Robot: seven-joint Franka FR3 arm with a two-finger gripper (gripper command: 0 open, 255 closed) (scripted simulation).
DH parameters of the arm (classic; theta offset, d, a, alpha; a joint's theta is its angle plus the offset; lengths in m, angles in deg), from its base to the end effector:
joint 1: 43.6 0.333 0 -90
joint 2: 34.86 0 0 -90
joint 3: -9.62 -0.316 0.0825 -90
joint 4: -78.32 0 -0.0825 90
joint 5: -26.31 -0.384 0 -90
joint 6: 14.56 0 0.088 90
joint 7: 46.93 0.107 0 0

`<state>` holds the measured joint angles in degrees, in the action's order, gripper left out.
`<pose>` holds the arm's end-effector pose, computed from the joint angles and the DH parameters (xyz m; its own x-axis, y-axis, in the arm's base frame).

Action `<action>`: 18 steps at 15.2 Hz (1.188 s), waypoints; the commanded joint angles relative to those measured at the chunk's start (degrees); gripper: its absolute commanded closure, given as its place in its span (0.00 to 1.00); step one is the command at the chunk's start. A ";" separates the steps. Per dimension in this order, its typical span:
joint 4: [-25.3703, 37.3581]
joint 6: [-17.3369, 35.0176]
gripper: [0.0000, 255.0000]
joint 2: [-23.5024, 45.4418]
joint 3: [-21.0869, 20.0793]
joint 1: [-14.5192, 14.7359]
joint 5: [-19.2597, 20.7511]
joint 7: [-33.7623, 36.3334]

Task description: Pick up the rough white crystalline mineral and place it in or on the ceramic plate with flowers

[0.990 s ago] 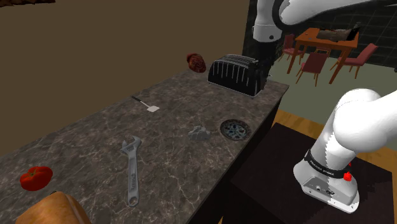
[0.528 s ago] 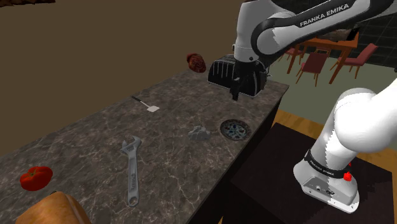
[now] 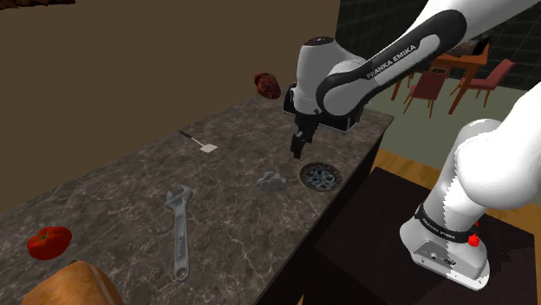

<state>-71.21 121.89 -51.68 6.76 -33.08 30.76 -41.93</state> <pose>0.4094 0.0960 0.3584 0.9775 0.1996 0.0684 0.1952 -0.9786 0.0657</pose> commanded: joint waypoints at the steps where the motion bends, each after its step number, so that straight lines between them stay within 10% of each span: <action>1: 0.57 4.19 0.00 3.86 -0.90 0.80 0.38 -0.02; 18: 5.55 21.36 0.00 23.95 -2.66 2.50 7.83 3.94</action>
<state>-65.70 143.14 -27.87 4.07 -30.58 38.51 -38.04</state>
